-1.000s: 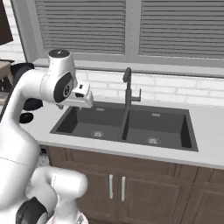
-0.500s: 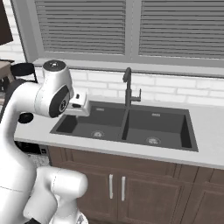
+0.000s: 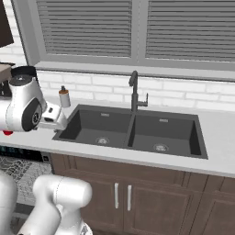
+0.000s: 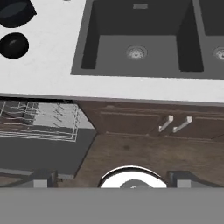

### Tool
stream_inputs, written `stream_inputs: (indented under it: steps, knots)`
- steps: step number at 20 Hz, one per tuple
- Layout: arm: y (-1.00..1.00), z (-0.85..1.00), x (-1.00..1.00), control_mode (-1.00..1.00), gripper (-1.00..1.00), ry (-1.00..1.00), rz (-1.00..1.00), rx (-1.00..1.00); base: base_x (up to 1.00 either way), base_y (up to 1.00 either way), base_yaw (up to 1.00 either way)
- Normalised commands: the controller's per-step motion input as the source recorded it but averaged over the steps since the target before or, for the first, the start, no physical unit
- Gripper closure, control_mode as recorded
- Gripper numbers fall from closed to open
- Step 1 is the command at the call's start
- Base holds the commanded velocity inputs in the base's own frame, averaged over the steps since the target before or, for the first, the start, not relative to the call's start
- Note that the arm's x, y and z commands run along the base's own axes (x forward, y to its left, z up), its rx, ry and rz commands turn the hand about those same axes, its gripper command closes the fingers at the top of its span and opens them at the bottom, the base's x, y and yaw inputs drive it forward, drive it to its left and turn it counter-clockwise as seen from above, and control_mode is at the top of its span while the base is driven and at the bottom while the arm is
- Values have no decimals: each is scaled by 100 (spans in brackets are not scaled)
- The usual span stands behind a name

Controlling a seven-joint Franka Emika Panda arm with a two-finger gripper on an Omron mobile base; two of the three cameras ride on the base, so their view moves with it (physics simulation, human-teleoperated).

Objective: Pick up the cup and bowl from the counter, place them in the dishwasher, and close the dishwasher door.

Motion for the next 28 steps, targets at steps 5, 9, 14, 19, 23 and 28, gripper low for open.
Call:
stream_inputs:
  steps: [5,9,14,19,23,28]
  knots:
    - [9,0,32,-100,-100,0,-6,0,0,0,0]
    - [40,0,51,-100,-100,0,-11,0,0,0,0]
    - [44,0,57,-100,-100,0,-7,-1,0,0,0]
    - [35,0,81,-100,-100,3,-3,-4,0,0,0]
    - [66,0,61,-100,-100,8,-10,-8,0,0,0]
    - [51,-1,37,-100,-100,12,-3,-3,0,0,0]
